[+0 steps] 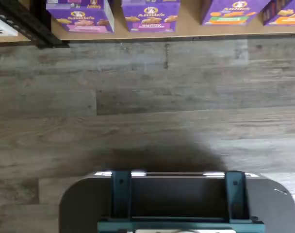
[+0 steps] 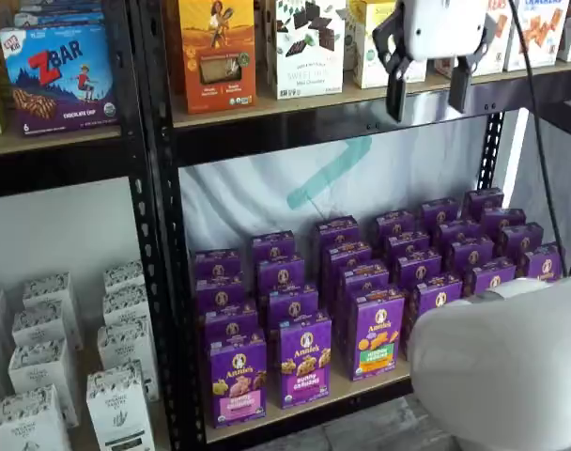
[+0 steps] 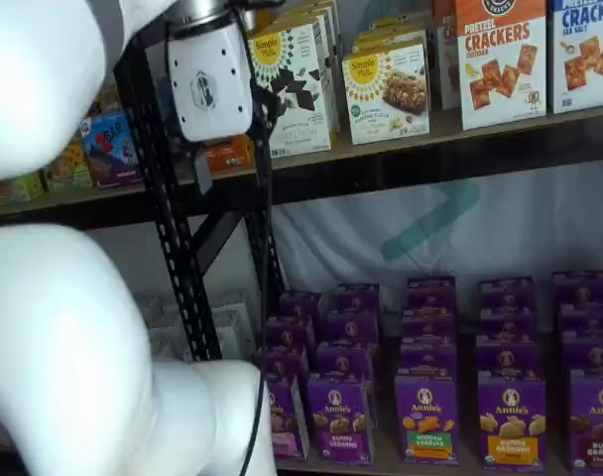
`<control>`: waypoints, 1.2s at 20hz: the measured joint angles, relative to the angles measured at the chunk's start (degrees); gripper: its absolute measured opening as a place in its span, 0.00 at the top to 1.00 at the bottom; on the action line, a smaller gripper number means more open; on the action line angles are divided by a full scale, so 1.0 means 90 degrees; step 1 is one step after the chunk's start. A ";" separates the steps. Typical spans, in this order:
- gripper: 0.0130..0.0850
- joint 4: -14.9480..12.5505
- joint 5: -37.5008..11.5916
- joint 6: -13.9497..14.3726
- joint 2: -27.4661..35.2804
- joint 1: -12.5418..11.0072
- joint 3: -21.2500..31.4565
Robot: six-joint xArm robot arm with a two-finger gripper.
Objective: Pick up the purple box with a pink patch in the middle, on the bottom shelf, the first box from the left
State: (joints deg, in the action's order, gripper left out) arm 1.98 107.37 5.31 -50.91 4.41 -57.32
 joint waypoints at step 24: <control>0.00 0.0134 -0.3719 0.0434 0.0006 0.0552 0.3640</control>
State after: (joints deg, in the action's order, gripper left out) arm 3.19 73.91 9.22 -50.85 9.38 -24.56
